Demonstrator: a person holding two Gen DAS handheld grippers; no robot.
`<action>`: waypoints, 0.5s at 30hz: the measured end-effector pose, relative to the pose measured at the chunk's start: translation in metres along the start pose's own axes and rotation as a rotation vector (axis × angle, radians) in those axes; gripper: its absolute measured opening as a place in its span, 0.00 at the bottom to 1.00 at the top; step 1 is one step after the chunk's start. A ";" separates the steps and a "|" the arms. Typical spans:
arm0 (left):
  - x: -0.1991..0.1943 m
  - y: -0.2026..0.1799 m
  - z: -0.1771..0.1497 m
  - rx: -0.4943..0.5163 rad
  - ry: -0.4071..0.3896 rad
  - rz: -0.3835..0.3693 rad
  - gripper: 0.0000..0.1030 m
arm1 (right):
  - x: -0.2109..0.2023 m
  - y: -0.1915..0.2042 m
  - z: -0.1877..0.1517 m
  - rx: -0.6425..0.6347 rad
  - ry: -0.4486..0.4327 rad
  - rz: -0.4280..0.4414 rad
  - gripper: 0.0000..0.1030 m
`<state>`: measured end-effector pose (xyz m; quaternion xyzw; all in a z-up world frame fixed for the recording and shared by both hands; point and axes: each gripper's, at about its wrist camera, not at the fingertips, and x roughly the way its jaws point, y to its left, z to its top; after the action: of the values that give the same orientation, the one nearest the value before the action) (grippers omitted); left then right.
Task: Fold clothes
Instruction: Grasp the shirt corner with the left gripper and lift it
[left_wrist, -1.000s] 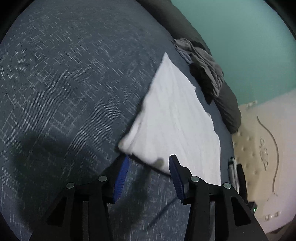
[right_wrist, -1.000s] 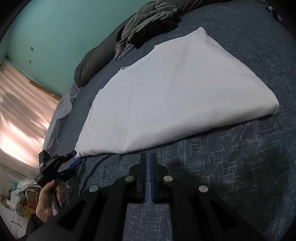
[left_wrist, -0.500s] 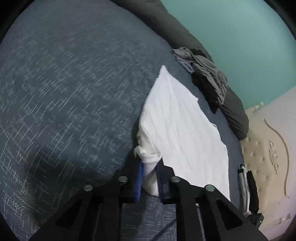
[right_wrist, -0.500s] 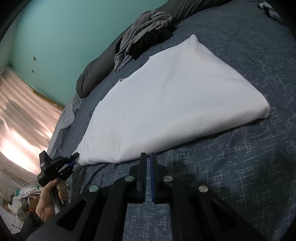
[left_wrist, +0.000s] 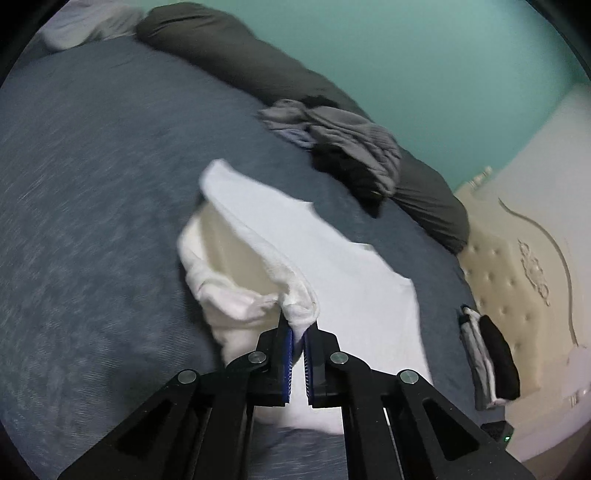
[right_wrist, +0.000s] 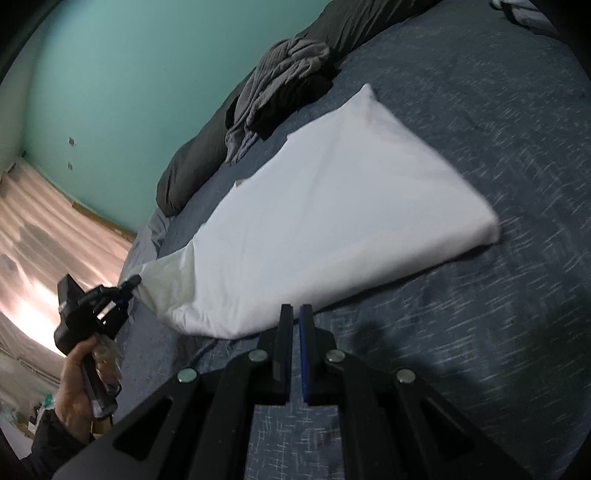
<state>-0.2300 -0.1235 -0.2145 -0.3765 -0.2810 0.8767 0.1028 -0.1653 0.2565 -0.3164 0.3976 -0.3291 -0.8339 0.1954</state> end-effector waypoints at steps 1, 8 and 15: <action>0.005 -0.014 0.003 0.023 0.006 -0.007 0.05 | -0.004 -0.004 0.002 0.011 -0.011 0.005 0.03; 0.066 -0.160 -0.016 0.270 0.124 -0.105 0.04 | -0.035 -0.034 0.018 0.066 -0.080 0.016 0.03; 0.160 -0.239 -0.127 0.454 0.411 -0.118 0.04 | -0.062 -0.062 0.037 0.110 -0.135 0.020 0.03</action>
<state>-0.2576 0.1884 -0.2455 -0.4965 -0.0729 0.8150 0.2897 -0.1604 0.3511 -0.3094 0.3476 -0.3904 -0.8375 0.1590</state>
